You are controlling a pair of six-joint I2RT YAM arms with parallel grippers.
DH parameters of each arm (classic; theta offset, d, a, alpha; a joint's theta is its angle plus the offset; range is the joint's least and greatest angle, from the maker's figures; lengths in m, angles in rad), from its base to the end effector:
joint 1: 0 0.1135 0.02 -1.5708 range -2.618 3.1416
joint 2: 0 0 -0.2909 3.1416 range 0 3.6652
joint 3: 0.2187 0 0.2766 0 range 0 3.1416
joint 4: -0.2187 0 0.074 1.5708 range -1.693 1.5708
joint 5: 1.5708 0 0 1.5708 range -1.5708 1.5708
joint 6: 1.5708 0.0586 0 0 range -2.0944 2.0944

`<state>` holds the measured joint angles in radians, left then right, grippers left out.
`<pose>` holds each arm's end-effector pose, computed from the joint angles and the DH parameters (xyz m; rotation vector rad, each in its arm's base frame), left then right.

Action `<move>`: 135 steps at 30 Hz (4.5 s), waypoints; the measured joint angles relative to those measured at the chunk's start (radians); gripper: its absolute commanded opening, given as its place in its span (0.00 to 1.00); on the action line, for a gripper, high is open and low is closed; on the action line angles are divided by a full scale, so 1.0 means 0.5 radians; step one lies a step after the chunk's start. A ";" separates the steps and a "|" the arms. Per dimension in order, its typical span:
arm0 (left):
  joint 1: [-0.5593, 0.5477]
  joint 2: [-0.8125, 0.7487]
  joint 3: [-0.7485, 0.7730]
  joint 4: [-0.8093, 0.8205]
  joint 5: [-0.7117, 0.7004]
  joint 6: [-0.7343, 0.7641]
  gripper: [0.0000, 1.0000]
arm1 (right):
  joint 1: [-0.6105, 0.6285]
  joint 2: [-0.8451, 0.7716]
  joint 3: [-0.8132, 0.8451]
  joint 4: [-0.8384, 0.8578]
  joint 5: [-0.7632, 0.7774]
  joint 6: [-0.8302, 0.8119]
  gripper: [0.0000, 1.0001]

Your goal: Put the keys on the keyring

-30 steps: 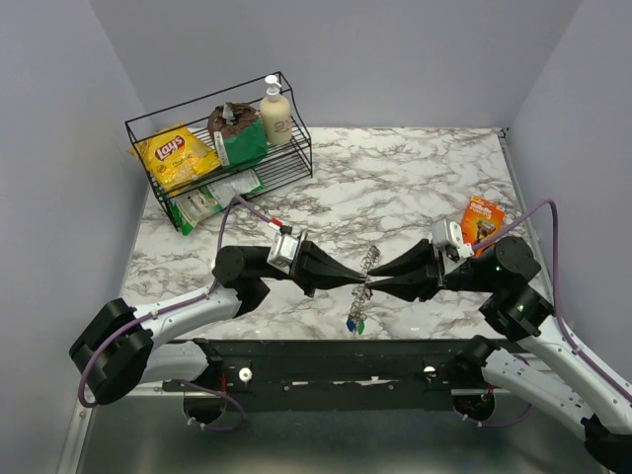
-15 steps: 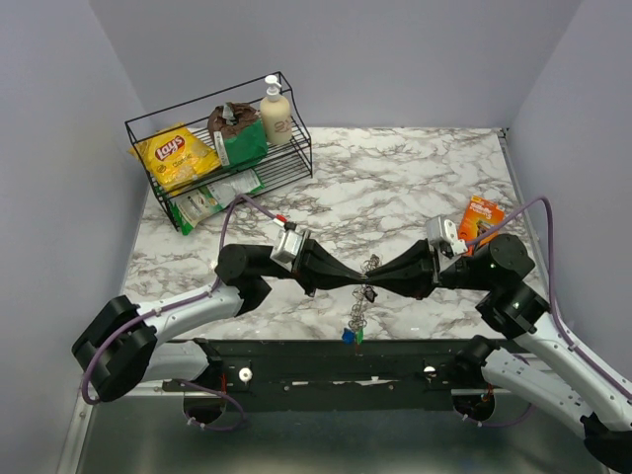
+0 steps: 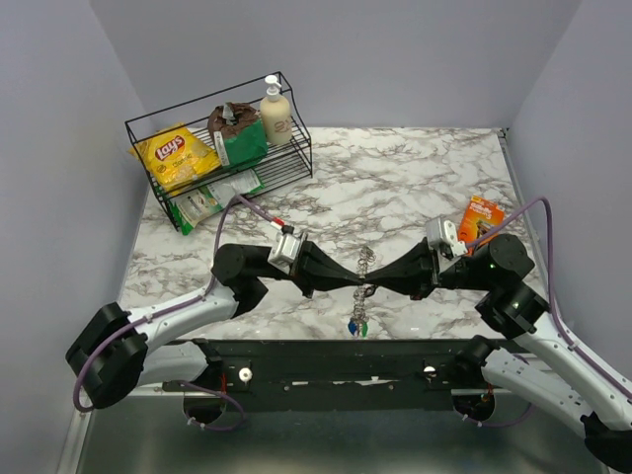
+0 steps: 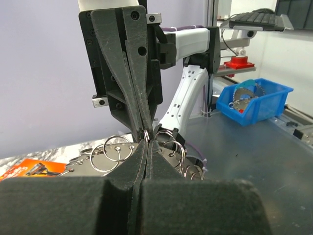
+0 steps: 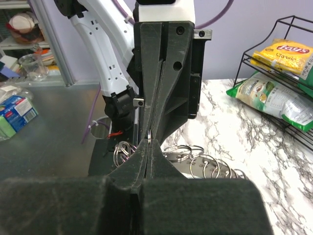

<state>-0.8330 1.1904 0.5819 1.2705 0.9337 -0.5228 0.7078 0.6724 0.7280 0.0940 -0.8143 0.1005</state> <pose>0.1358 -0.2194 0.3454 1.1122 0.7851 -1.5884 0.1027 0.1440 0.3866 -1.1073 1.1461 1.2160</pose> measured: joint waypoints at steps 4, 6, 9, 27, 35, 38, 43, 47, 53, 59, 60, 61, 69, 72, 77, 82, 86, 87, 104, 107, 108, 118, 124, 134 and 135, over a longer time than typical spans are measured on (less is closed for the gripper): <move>-0.005 -0.174 0.037 -0.392 -0.002 0.244 0.36 | 0.008 0.008 0.006 -0.012 -0.001 -0.026 0.01; -0.005 -0.278 0.107 -0.626 -0.021 0.386 0.51 | 0.008 0.008 0.007 -0.056 -0.002 -0.036 0.01; -0.010 -0.439 0.264 -0.960 -0.059 0.603 0.62 | 0.008 0.020 0.008 -0.113 -0.001 -0.050 0.01; -0.010 -0.085 1.593 -3.494 -0.245 1.635 0.49 | 0.008 0.161 0.156 -0.452 0.021 -0.220 0.01; -0.011 0.134 1.707 -3.986 -0.218 1.783 0.35 | 0.008 0.191 0.163 -0.532 0.045 -0.246 0.01; -0.011 0.175 1.743 -4.082 -0.211 1.814 0.31 | 0.008 0.194 0.165 -0.537 0.058 -0.255 0.01; -0.011 0.255 1.814 -4.190 -0.185 1.865 0.31 | 0.008 0.211 0.168 -0.537 0.080 -0.257 0.01; -0.013 0.279 1.820 -4.238 -0.169 1.889 0.31 | 0.008 0.221 0.169 -0.537 0.087 -0.257 0.01; -0.014 0.301 1.823 -4.269 -0.132 1.899 0.34 | 0.008 0.224 0.169 -0.537 0.101 -0.257 0.01; -0.025 0.351 1.852 -4.285 -0.118 1.901 0.33 | 0.008 0.228 0.169 -0.537 0.108 -0.257 0.01; -0.030 0.360 1.859 -4.287 -0.118 1.902 0.32 | 0.008 0.228 0.169 -0.538 0.108 -0.257 0.01; -0.037 0.367 1.862 -4.289 -0.118 1.905 0.31 | 0.008 0.228 0.169 -0.537 0.109 -0.257 0.01; -0.057 0.407 1.865 -4.321 -0.124 1.926 0.00 | 0.008 0.227 0.169 -0.550 0.117 -0.256 0.01; -0.060 0.420 1.868 -4.344 -0.124 1.936 0.00 | 0.008 0.225 0.169 -0.567 0.124 -0.257 0.01; -0.072 0.433 1.874 -4.349 -0.137 1.942 0.00 | 0.008 0.214 0.169 -0.589 0.127 -0.258 0.13; -0.084 0.364 1.746 -4.185 -0.188 1.891 0.00 | 0.008 0.124 0.169 -0.565 0.185 -0.258 0.29; -0.083 0.218 1.472 -3.922 -0.271 1.775 0.00 | 0.008 0.020 0.168 -0.520 0.246 -0.249 0.38; -0.084 0.182 1.407 -3.842 -0.288 1.738 0.00 | 0.008 0.004 0.167 -0.507 0.262 -0.250 0.40; -0.083 -0.257 0.659 -2.447 -0.405 1.202 0.00 | 0.008 -0.082 0.098 -0.460 0.332 -0.224 0.40; -0.082 -0.298 0.576 -2.274 -0.407 1.160 0.00 | 0.008 -0.108 0.097 -0.459 0.356 -0.219 0.40; -0.082 -0.304 0.565 -2.242 -0.407 1.153 0.00 | 0.008 -0.115 0.097 -0.459 0.363 -0.218 0.38; -0.079 -0.384 0.494 -1.994 -0.407 1.112 0.00 | 0.008 -0.123 0.089 -0.459 0.391 -0.210 0.27; -0.079 -0.384 0.491 -1.962 -0.396 1.109 0.00 | 0.008 -0.108 0.085 -0.459 0.410 -0.204 0.25; -0.079 -0.384 0.487 -1.916 -0.363 1.088 0.00 | 0.008 -0.064 0.085 -0.458 0.430 -0.203 0.05; -0.078 -0.385 0.485 -1.913 -0.363 1.086 0.00 | 0.008 -0.062 0.085 -0.458 0.430 -0.202 0.04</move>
<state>-0.8719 0.9981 0.8246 0.3141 0.7521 0.0200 0.7116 0.6415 0.7708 -0.1349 -0.5991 -0.0006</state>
